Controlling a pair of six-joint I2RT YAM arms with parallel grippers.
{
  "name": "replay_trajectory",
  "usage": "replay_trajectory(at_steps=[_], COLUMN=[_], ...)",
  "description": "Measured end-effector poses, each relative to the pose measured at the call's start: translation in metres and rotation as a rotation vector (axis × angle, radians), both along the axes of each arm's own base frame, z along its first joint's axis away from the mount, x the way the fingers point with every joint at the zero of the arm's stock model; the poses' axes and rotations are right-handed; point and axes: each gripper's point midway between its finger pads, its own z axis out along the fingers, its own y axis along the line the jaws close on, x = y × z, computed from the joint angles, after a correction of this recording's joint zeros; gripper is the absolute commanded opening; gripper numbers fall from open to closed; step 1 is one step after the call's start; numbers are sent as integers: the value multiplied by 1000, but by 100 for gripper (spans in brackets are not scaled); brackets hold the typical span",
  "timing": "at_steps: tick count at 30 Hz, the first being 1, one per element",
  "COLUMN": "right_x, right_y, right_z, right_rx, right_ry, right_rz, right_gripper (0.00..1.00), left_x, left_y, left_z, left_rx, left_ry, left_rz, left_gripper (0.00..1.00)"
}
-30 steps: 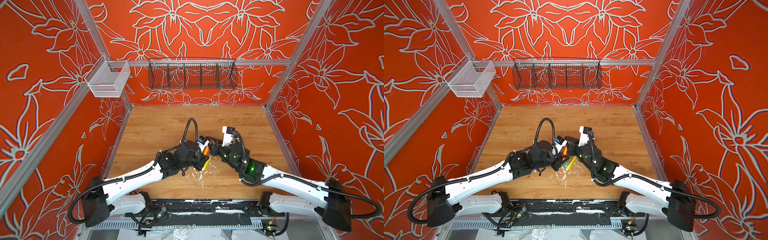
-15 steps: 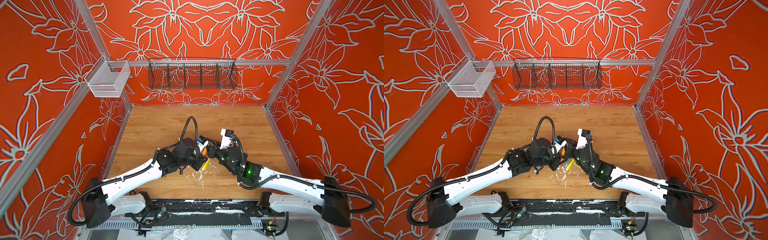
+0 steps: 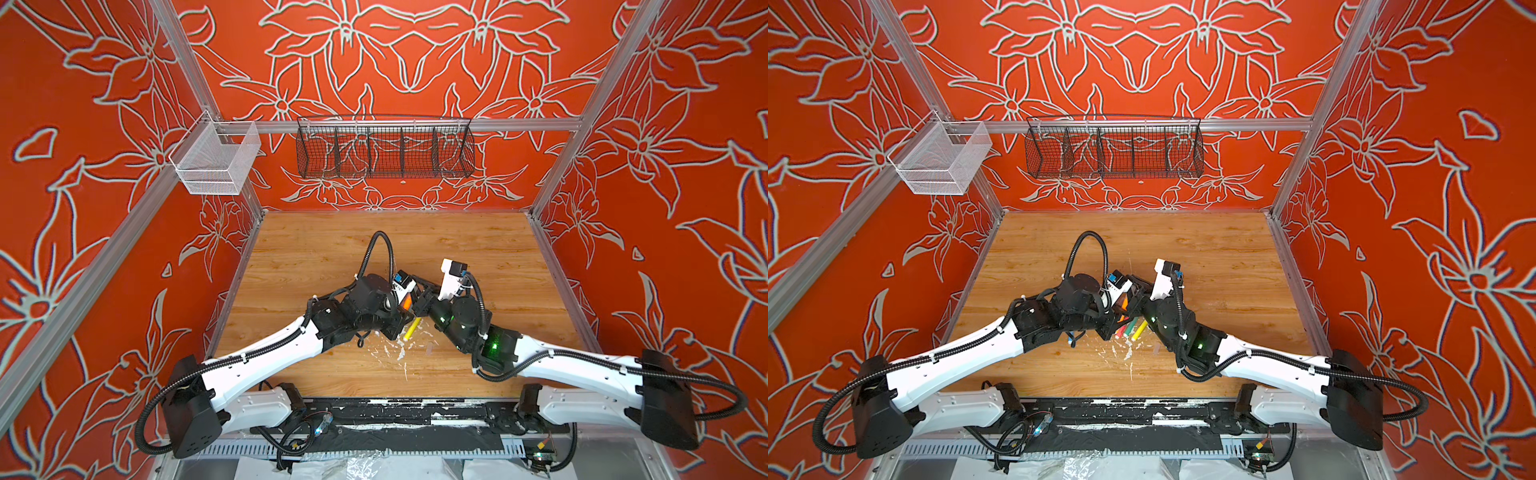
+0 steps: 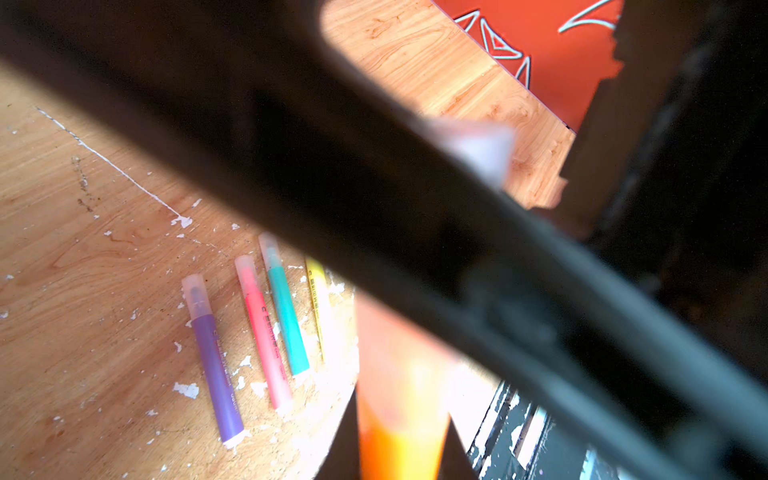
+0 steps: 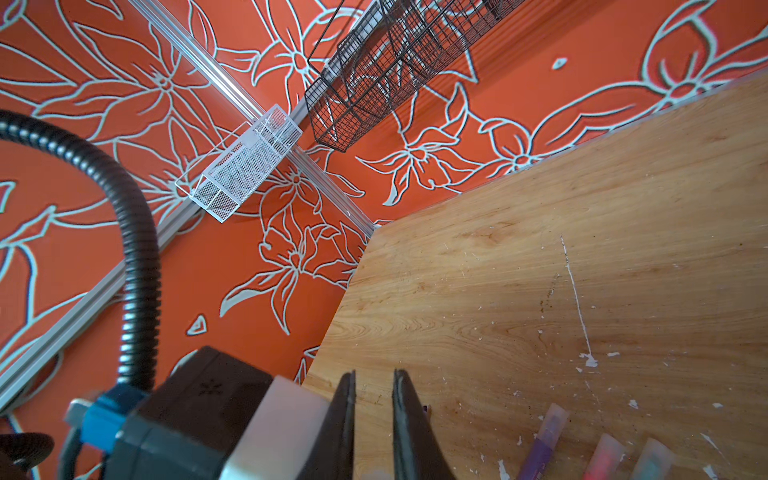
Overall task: Insert the pens into the pen caps
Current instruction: 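Press the cap down onto the orange marker with the right gripper, then lower the capped orange marker with the left gripper while the right withdraws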
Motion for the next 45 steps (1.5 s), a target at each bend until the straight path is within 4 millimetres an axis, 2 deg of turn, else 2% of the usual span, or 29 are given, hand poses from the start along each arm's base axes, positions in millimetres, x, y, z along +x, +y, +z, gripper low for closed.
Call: replay_trajectory(at_steps=[6,17,18,22,25,28,32,37,45], right_x=[-7,-11,-11,-10,-22,-17,-9,-3,6], right_y=[-4,-7,-7,-7,5,9,3,-18,-85], right_z=[3,-8,-8,-5,-29,-43,-51,-53,-47], right_rx=[39,68,66,38,-89,-206,-276,-317,-362], right_ry=[-1,21,22,21,65,109,136,156,165], right_rz=[5,-8,-10,-18,61,83,96,68,-83], right_gripper=[0,0,3,25,37,52,63,65,72], left_x=[-6,-11,-11,-12,16,32,32,35,42], left_y=[-1,0,0,-1,8,25,38,60,95], left_z=[4,-3,-3,-6,2,-3,-28,-68,-136], left_rx=[-9,-3,-4,-15,-67,-83,-42,84,324], left_ry=[-10,-15,-14,-11,-72,-87,-53,24,167], left_rz=[-37,-66,-69,-76,36,140,208,318,474], left_gripper=[0,0,0,0,0,0,0,0,0])
